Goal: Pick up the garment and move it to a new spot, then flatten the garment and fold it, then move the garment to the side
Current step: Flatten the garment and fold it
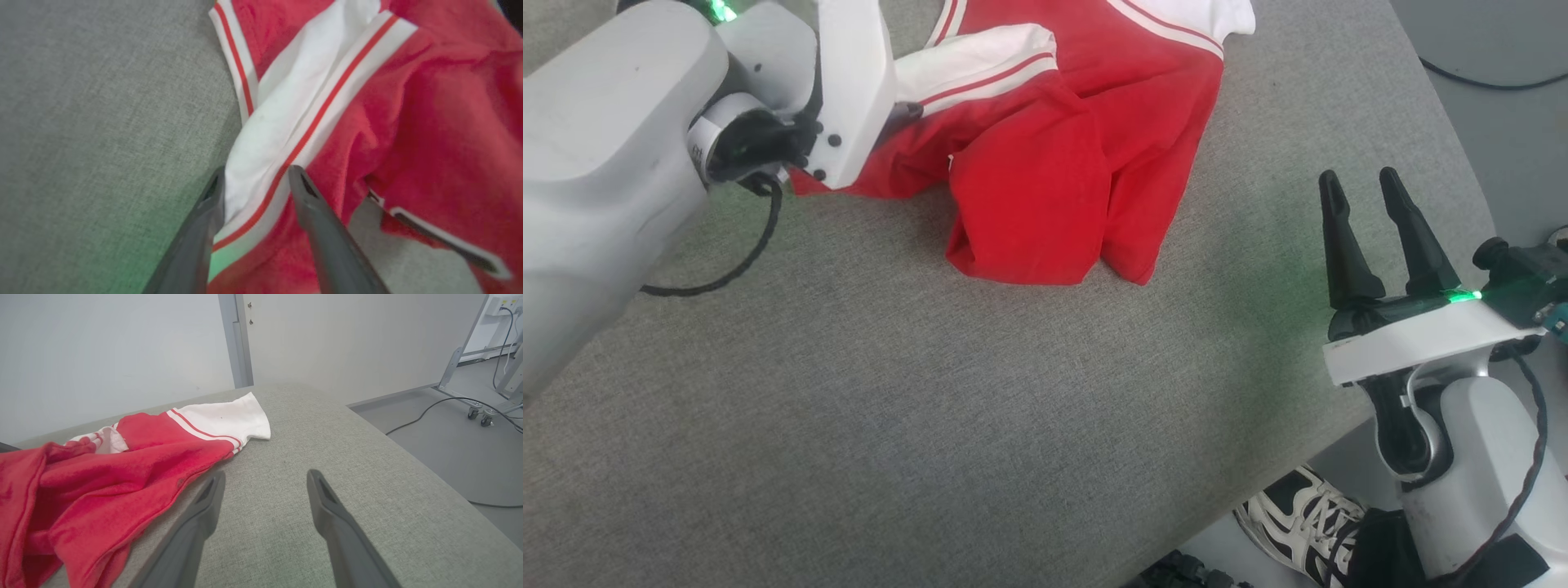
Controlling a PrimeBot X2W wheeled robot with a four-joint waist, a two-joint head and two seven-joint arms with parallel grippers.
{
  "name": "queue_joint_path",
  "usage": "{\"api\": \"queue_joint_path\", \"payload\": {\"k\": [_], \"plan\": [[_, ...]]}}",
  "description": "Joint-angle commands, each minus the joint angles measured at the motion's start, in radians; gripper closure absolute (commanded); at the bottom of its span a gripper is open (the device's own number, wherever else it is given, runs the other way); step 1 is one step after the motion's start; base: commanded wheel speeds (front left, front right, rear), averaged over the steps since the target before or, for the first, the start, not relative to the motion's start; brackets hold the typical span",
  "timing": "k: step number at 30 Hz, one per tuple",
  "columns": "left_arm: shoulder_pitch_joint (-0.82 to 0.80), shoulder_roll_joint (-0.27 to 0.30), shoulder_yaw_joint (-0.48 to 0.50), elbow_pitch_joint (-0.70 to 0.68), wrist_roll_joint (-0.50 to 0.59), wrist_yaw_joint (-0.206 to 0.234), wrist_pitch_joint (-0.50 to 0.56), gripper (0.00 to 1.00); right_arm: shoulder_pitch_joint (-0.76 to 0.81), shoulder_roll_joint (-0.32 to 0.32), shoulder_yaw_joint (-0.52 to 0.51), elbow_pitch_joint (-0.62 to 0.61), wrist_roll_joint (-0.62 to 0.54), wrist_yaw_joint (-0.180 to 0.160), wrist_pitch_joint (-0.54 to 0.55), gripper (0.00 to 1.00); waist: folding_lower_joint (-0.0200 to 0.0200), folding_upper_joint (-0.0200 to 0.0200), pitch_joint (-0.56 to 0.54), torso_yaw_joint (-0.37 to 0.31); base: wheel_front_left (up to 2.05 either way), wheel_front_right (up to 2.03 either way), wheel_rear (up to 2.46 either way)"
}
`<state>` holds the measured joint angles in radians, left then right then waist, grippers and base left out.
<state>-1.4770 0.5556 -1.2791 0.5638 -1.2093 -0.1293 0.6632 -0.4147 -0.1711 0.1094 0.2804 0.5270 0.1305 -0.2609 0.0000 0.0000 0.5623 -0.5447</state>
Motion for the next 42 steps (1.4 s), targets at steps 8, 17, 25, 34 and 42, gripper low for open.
{"api": "queue_joint_path", "payload": {"k": [8, 17, 25, 34, 42], "plan": [[-0.012, 0.018, -0.001, -0.118, -0.003, -0.002, -0.157, 1.00, 0.006, -0.017, -0.038, -0.020, -0.006, 0.000, -0.004, 0.00, 0.0000, 0.0000, -0.029, 0.059, 0.00, 0.00, 0.00], [0.026, 0.155, -0.003, -0.320, 0.167, -0.002, -0.432, 1.00, 0.030, -0.049, -0.067, -0.059, -0.015, 0.000, 0.030, 0.00, 0.0000, 0.0000, -0.099, 0.183, 0.00, 0.00, 0.00], [0.243, 0.307, -0.002, -0.343, 0.268, -0.002, -0.518, 1.00, 0.056, -0.057, -0.094, -0.117, -0.034, 0.000, 0.082, 0.00, 0.0000, 0.0000, -0.106, 0.234, 0.00, 0.00, 0.00], [0.349, 0.333, -0.002, -0.208, 0.241, -0.002, -0.599, 0.03, 0.087, -0.060, -0.135, -0.198, -0.058, 0.000, 0.141, 0.00, 0.0000, 0.0000, -0.121, 0.270, 0.00, 0.00, 0.00], [0.230, 0.359, -0.001, -0.280, 0.130, -0.002, -0.489, 0.00, 0.118, -0.040, -0.147, -0.234, -0.068, 0.000, 0.167, 0.00, 0.0000, 0.0000, -0.146, 0.296, 0.00, 0.00, 0.00]]}}
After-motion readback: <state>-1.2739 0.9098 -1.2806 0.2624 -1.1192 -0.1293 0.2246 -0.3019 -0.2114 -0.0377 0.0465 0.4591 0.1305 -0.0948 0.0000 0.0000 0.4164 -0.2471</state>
